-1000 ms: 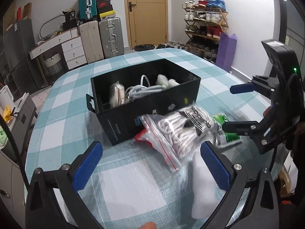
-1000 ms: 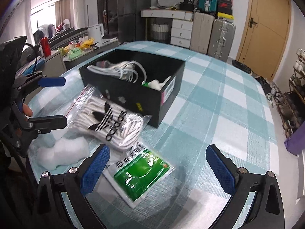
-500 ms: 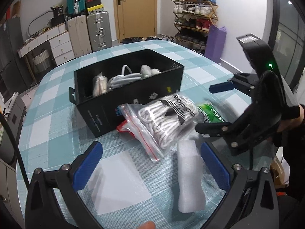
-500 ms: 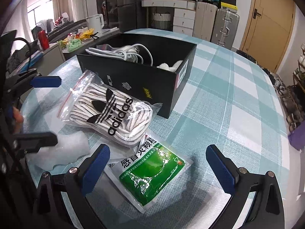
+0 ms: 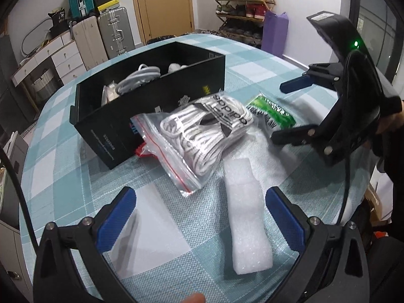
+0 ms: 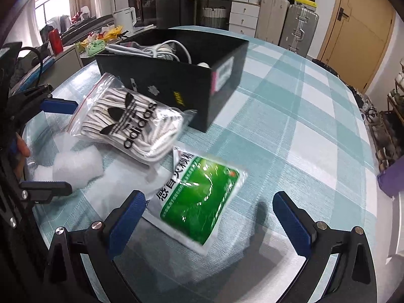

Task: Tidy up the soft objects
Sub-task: 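Move left tool to the white foam block while right tool approaches the green packet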

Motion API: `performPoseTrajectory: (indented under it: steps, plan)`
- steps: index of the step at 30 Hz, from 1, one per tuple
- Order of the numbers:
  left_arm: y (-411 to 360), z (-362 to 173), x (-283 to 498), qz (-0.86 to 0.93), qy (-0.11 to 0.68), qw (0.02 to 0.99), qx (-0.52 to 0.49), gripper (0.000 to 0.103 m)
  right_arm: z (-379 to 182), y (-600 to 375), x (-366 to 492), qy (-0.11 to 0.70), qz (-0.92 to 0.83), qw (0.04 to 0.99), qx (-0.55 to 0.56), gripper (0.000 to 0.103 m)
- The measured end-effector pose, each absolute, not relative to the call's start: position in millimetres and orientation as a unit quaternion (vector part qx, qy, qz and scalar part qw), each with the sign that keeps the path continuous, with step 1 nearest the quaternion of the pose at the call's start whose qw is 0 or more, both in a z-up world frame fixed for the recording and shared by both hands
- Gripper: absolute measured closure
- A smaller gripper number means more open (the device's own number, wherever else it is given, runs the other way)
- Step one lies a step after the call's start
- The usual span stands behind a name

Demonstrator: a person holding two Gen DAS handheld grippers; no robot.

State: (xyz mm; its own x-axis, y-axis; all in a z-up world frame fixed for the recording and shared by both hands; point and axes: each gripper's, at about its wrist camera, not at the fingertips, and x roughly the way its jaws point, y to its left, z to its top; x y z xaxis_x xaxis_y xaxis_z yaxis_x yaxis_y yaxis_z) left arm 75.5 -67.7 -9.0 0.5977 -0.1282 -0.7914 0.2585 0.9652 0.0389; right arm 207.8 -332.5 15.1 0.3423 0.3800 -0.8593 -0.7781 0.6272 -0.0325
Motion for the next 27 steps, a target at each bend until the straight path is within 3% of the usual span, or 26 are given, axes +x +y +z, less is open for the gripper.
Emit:
performPoseTrajectory:
  steps: [23,27]
  plan:
    - [-57.7,-22.1,83.2,-0.110,0.467,0.875,0.069,0.002,19.2,-327.4,209.7,0.450,0.368,0.790,-0.194,0.001]
    - [-57.3,-20.0,80.5,-0.120,0.466,0.874,0.068,0.013,17.3,-324.3,211.5,0.457,0.358,0.792,-0.187,0.001]
